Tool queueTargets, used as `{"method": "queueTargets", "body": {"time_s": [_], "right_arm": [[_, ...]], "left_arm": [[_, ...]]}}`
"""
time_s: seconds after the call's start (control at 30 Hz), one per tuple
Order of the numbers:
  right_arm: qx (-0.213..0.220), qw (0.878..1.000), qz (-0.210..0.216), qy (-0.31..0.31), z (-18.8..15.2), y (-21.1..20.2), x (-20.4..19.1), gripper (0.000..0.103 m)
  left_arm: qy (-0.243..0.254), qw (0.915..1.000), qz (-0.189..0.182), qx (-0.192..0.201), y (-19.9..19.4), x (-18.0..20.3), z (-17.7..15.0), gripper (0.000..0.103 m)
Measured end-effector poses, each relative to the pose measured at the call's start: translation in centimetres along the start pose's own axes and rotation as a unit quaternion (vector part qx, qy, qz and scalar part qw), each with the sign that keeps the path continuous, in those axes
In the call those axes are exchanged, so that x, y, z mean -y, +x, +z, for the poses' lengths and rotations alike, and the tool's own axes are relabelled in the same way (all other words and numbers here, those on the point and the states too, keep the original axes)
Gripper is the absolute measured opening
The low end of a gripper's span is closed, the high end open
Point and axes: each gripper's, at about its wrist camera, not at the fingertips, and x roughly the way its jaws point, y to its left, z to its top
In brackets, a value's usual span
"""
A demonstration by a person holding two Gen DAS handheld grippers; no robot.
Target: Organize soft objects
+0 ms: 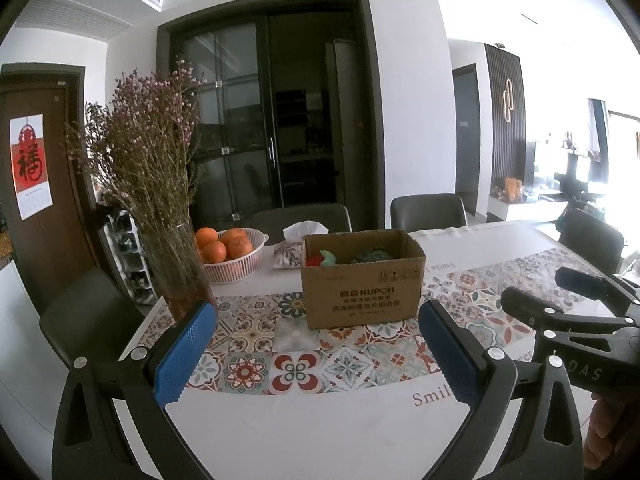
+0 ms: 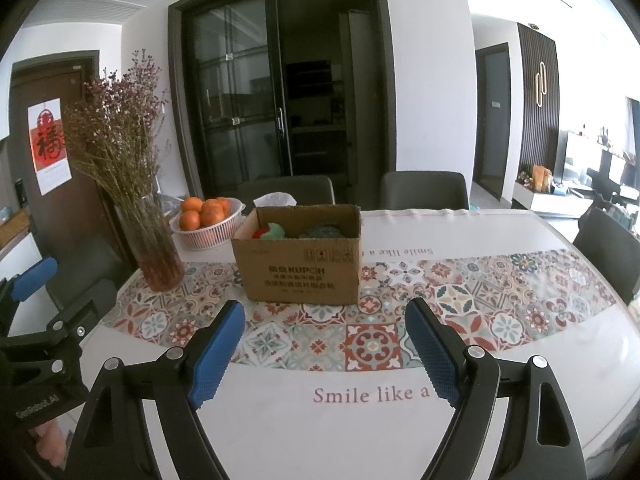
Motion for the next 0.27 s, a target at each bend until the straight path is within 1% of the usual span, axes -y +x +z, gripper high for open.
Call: {"method": "queueTargets", "body": {"time_s": [0.27], "right_arm": [[0.0, 1.0, -0.001, 0.0, 0.02, 0.0, 0.01, 0.084]], "left_arm": [[-0.003, 1.0, 0.005, 0.002, 0.05, -0.03, 0.07, 0.103]]}}
